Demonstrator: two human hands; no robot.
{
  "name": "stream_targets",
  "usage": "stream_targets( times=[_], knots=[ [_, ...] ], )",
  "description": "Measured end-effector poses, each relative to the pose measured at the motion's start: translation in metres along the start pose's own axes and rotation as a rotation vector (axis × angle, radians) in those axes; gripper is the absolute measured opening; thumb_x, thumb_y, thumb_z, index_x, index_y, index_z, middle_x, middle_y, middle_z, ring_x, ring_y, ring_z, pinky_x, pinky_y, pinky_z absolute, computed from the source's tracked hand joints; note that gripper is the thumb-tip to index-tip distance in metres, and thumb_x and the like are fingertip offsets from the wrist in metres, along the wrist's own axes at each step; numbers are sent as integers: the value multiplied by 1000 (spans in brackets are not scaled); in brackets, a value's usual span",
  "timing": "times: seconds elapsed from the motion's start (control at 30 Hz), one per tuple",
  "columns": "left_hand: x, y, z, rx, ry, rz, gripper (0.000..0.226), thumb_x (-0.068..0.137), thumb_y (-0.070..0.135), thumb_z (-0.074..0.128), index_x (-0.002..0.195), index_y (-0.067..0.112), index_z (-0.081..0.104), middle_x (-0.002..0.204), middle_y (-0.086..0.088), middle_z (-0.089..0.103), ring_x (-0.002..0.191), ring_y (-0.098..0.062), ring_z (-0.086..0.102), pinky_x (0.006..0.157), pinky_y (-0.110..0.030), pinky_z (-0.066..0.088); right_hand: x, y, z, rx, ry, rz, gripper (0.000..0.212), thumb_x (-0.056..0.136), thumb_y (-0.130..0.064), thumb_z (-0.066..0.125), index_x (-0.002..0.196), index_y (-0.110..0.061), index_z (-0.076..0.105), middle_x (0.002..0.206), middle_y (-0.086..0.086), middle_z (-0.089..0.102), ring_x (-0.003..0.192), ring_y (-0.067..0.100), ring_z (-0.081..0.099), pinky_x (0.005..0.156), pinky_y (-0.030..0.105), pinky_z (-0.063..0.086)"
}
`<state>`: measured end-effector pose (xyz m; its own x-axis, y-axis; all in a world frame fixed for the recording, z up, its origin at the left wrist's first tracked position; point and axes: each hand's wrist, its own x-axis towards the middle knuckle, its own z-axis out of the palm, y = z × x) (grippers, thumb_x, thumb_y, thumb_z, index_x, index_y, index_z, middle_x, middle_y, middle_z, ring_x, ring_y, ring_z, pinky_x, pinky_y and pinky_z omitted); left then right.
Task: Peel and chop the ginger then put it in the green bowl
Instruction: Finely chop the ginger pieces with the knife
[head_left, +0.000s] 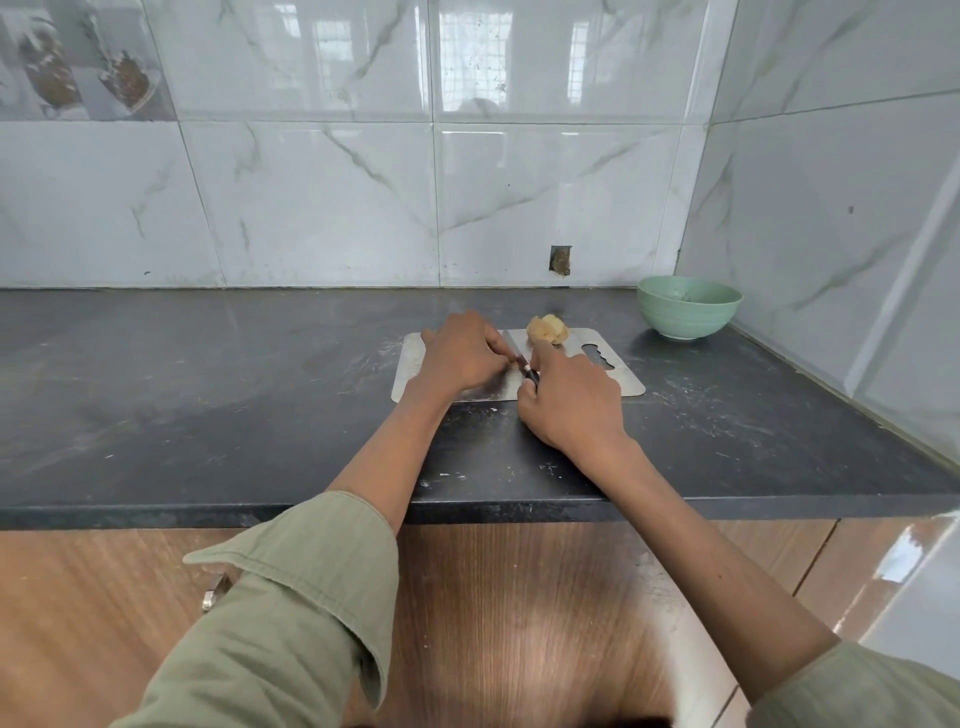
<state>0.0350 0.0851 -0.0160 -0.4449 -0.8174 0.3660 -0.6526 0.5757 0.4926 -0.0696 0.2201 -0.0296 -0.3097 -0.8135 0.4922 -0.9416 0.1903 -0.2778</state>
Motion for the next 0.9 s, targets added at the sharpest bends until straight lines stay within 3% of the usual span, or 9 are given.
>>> stream_targets(
  times=[0.13,0.27,0.5,0.63,0.77,0.9],
  knots=[
    [-2,5,-3,23,13,-7,14,76,29,77,67,40,79,56,22,66,81,-11,66,100,-47,46,-8,3,-1,-3,18,-3,19,91,-31,51,106,-19,52,84,5,49,78,32,45,67,38,35],
    [0,3,-3,19,6,-12,21,74,27,78,59,40,74,53,30,62,79,-10,66,99,-47,45,-8,4,-2,6,21,-3,17,91,-32,51,103,-20,52,83,4,51,78,32,48,67,38,35],
    [-1,4,-2,38,42,-43,8,75,29,77,72,23,81,61,5,72,83,-15,67,80,-40,25,-7,3,-1,25,62,-30,23,95,-32,50,115,-20,55,94,9,63,89,37,60,68,39,36],
    [0,3,-2,17,28,-62,9,77,33,79,70,29,81,69,5,75,86,-15,65,82,-40,27,-8,3,-1,24,59,-48,21,95,-32,50,112,-20,54,94,9,64,88,37,60,67,39,36],
    [0,3,-3,18,9,-63,8,78,35,79,72,29,82,72,6,76,89,-14,65,82,-40,24,-7,3,0,18,35,-40,17,94,-30,51,107,-20,53,86,5,54,88,36,59,67,39,35],
    [0,2,-4,10,-11,-56,17,77,34,79,61,36,76,71,9,75,87,-8,62,82,-41,24,-3,0,0,-40,25,-64,18,95,-28,52,110,-20,54,90,7,56,91,36,58,68,38,34]
  ],
)
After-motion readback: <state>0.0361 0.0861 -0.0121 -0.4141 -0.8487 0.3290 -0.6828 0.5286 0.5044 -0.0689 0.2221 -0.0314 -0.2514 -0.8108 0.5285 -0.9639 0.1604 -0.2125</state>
